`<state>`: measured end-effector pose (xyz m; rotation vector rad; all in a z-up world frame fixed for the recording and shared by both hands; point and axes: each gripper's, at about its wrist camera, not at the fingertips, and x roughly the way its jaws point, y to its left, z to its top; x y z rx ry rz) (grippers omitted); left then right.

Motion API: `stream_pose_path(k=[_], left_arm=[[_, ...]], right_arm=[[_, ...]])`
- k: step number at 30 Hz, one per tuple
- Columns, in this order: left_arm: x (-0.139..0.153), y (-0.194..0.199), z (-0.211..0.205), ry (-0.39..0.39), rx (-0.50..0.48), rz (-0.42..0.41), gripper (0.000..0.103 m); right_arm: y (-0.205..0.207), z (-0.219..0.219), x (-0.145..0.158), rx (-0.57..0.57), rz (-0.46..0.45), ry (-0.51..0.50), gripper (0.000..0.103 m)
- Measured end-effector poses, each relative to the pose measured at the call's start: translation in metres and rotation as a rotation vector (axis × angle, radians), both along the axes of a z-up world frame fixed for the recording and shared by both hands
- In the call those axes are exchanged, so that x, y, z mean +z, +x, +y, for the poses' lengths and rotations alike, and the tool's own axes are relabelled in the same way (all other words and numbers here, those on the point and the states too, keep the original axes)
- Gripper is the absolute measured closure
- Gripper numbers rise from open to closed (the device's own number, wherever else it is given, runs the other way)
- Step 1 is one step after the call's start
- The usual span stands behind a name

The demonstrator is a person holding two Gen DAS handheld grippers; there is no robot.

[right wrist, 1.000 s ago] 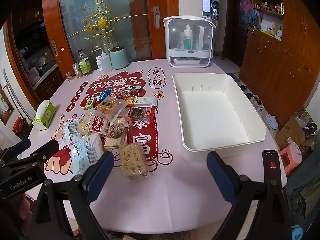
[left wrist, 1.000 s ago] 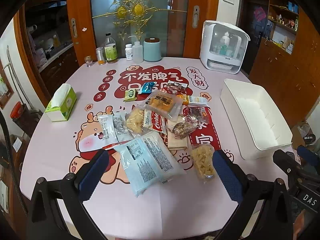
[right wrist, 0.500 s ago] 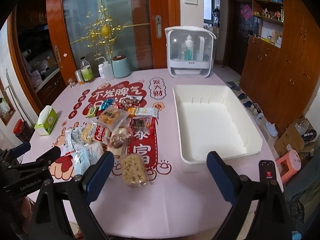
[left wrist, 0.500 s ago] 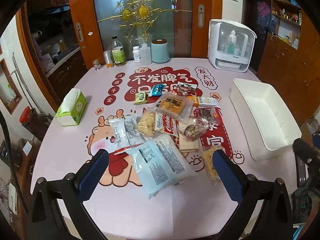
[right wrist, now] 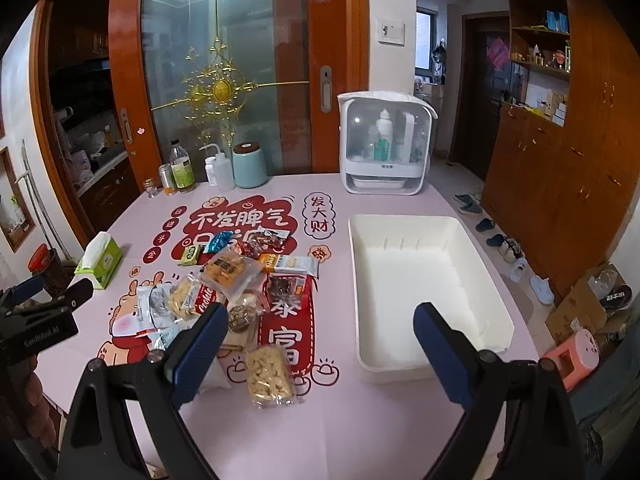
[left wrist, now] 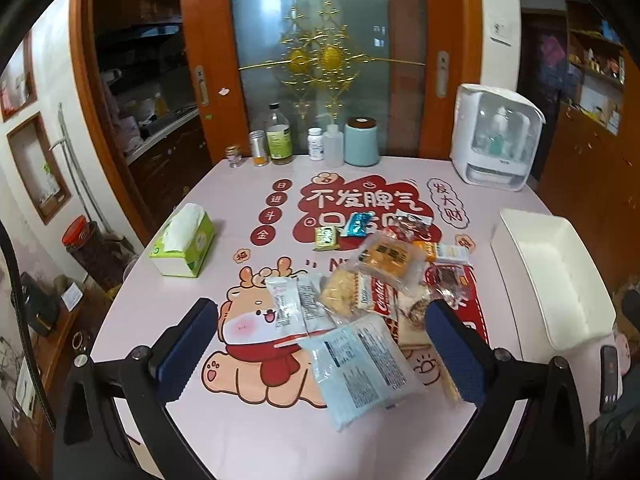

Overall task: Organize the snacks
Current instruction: 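Grasp the light-blue bag with the left tool while the right tool grasps the clear puffed-snack bag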

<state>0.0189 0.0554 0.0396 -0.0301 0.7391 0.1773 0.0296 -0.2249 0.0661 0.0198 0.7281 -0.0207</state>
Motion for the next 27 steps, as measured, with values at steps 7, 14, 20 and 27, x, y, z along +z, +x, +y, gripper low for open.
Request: stream_pose_path(k=[7,14,20,27], left_arm=[[-0.020,0.013,0.015,-0.013,0.045,0.049,0.000],[-0.069,0.032,0.000,0.004,0.023,0.135,0.000],[-0.120,0.053,-0.008,-0.023,0.027,0.239,0.000],[-0.153,0.062,-0.014,-0.055,0.019,0.304,0.000]], right_arm=[[0.014,0.006,-0.023,0.013,0.031,0.003,0.008],[0.026,0.005,-0.059,-0.013,0.022,0.027,0.009],[0.034,0.012,-0.088,-0.001,0.058,-0.037,0.021],[0.043,0.024,-0.123,0.041,0.149,-0.074,0.021]])
